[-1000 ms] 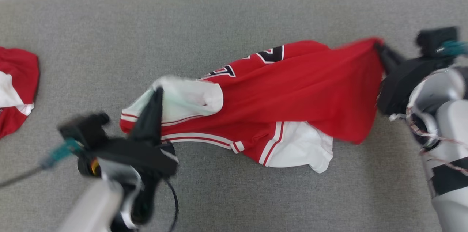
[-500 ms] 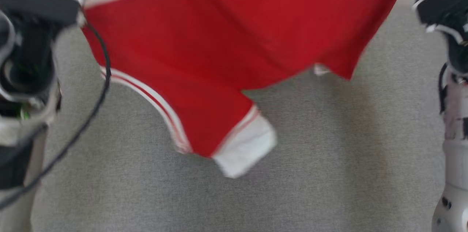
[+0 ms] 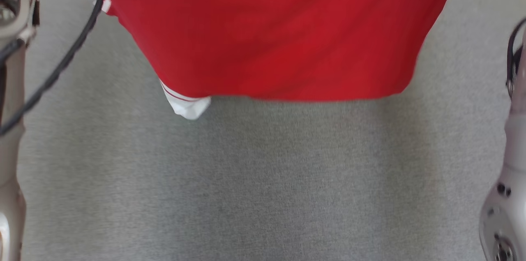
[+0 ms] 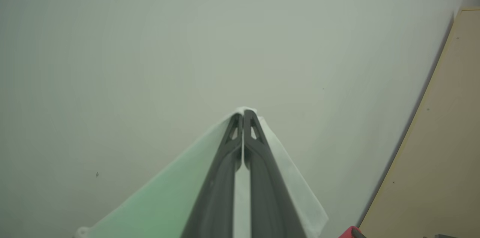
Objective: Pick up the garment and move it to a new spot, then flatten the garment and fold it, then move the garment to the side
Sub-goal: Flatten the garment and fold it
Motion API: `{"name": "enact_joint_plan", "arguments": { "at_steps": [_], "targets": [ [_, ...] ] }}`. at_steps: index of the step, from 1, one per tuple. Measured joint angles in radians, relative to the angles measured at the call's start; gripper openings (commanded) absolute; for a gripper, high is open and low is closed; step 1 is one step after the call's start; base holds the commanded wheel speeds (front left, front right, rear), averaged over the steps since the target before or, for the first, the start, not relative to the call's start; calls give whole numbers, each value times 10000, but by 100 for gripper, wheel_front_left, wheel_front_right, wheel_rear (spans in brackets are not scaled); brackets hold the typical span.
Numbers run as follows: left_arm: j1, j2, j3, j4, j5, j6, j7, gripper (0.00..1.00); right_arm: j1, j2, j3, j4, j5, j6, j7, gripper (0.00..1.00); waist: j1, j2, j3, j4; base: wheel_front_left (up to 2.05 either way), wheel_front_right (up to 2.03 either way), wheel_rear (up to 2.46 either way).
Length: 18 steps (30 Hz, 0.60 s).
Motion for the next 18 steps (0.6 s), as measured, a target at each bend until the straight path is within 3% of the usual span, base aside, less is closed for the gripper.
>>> {"name": "enact_joint_plan", "arguments": {
  "at_steps": [3,6,7,12,18],
  "targets": [
    [-451,71,-111,700,564,-52,-483,0,-900,393,19,769,-602,0,-510,0,1,0,638,-97,0,0,0],
    [-1330,228,-59,1331,1243,-564,-1544,0,-2196,1106,-821,1804,-782,0,-1674,0,5,2,1296,-218,0,0,0],
    [-1330,228,-59,1331,1243,-564,-1544,0,-2196,1106,-821,1804,-782,0,-1674,0,5,2,1296,-218,0,0,0],
    [-2894,123,52,2044,1906,-1521,-3248,0,-3889,1139,-535,2671,-2510,0,-4475,0,2,2,2214,-447,0,0,0],
    [-4590,-314,132,2063,2293,-2393,-4034,0,-4930,1024,-602,3777,-3026,0,-5545,0,0,1,2892,-644,0,0,0]
  ]
}}
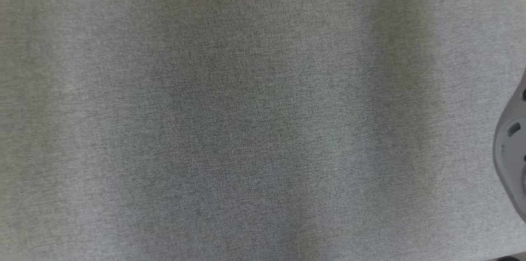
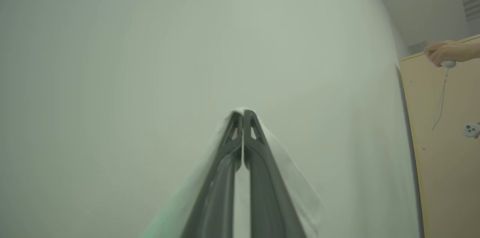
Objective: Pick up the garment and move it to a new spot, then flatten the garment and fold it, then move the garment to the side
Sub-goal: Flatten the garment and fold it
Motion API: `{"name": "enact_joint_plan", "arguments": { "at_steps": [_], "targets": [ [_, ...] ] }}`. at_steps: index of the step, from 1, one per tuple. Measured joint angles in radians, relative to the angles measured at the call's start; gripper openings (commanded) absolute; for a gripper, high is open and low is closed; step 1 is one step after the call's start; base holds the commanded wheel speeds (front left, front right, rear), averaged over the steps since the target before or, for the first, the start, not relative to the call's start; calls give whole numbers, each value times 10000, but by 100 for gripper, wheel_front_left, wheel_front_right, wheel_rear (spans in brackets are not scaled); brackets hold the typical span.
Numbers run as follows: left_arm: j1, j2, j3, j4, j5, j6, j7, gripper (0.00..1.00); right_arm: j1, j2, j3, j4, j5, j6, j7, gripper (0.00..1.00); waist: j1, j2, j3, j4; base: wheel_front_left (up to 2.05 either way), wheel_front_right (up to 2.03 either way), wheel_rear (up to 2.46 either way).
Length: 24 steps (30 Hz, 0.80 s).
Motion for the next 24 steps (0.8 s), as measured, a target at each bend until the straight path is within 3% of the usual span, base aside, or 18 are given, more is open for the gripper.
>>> {"name": "enact_joint_plan", "arguments": {
  "at_steps": [3,7,10,18,24],
  "targets": [
    [390,-211,-52,249,-253,-142,-79,0,80,-307,184,734,-27,0,153,0,-2,-2,261,10,0,0,0],
    [2613,-196,-474,686,-472,-211,-77,0,957,-627,690,1626,205,0,502,0,4,1,469,209,0,0,0],
    [3882,-71,-548,284,-803,-224,-98,0,1575,-740,1388,1824,688,0,709,0,1,0,489,433,0,0,0],
    [8656,508,-892,-1906,-2734,-259,-73,0,4247,-1632,2719,667,3137,0,1588,0,-1,0,-208,869,0,0,0],
    [12652,874,-1292,-3145,-3691,65,257,0,7178,-2332,2359,-430,3848,0,2696,0,-3,-1,-1352,1113,0,0,0]
  ]
}}
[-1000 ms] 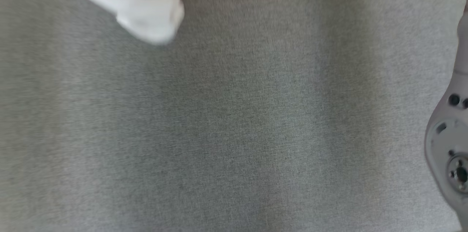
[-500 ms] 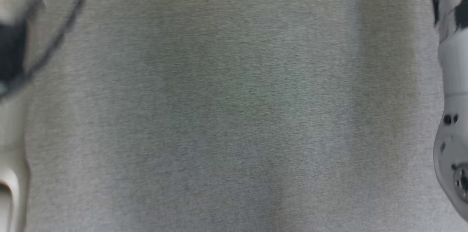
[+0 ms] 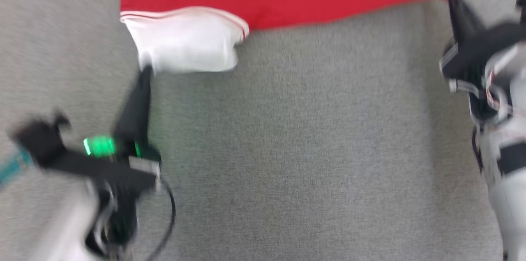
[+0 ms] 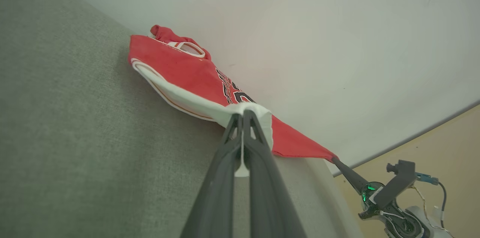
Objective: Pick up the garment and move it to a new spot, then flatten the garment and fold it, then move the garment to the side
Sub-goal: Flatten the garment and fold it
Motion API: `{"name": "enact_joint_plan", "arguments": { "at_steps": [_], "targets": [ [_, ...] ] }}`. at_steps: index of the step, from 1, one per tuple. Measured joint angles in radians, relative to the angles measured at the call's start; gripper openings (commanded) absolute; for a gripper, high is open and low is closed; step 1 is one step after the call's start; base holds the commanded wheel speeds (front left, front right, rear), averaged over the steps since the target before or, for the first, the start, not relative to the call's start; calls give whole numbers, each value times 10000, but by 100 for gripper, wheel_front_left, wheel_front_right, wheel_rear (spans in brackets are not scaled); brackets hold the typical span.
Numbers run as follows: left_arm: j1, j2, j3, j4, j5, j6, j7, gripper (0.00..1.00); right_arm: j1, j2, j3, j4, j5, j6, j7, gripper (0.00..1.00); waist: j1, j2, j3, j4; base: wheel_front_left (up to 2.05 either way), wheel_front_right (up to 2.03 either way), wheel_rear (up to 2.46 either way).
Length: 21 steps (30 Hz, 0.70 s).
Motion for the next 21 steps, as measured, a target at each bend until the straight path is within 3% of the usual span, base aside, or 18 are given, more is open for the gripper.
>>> {"name": "enact_joint_plan", "arguments": {
  "at_steps": [5,9,16,21],
  "targets": [
    [2310,192,-508,-581,-612,449,460,0,2280,226,-1039,-1166,357,0,673,0,-2,-1,-1005,190,0,0,0],
    [3568,109,-525,-790,-1791,706,895,0,3831,573,-1745,-2142,173,0,1139,0,-2,-2,-1708,355,0,0,0],
    [5024,182,-485,-1373,-3735,522,1950,0,5585,1492,-3070,-3193,-742,0,1720,0,0,-2,-2637,679,0,0,0],
    [5889,713,-779,-2209,-4627,341,3037,0,6576,2071,-3772,-3969,-1317,0,2376,0,0,-2,-3029,911,0,0,0]
  ]
}}
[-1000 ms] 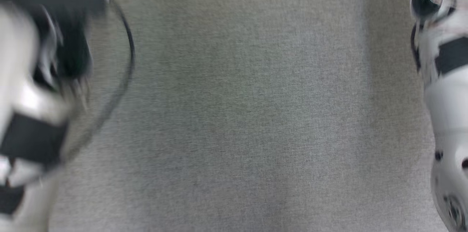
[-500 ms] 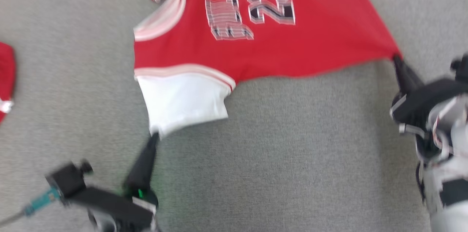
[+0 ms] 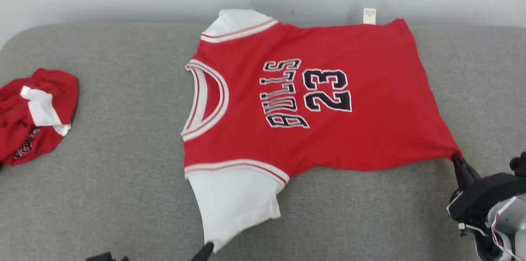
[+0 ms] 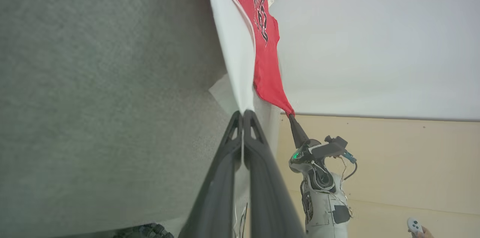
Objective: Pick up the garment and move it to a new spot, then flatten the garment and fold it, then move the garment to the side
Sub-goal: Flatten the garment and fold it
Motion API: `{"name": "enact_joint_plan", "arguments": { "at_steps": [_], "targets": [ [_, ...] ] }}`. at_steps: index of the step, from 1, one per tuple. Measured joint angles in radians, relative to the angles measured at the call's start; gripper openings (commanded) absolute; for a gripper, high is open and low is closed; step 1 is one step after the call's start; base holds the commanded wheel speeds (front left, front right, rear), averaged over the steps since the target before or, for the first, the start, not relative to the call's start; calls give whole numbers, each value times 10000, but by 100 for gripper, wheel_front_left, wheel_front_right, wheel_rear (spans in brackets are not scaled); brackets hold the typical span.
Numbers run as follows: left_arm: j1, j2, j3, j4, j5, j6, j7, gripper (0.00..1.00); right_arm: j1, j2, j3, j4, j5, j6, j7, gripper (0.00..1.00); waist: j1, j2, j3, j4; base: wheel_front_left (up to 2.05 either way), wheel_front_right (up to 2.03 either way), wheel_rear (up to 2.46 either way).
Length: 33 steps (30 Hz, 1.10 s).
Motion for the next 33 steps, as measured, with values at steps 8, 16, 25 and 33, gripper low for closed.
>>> {"name": "enact_joint_plan", "arguments": {
  "at_steps": [8,16,25,33],
  "targets": [
    [945,765,142,-736,-458,102,362,0,1323,479,-748,-1336,-608,0,1022,0,2,0,-94,153,0,0,0],
    [1684,1231,59,-1068,-617,219,629,0,3076,648,-788,-2523,-811,2,1971,0,2,1,-127,79,0,0,0],
    [1870,968,840,-1806,-997,-253,-67,0,3490,644,-608,-2878,245,0,1149,0,2,2,-131,-228,0,0,0],
    [-901,-98,882,-493,270,1074,-867,0,2295,640,-40,-3126,637,0,468,0,2,2,-101,-325,0,0,0]
  ]
}}
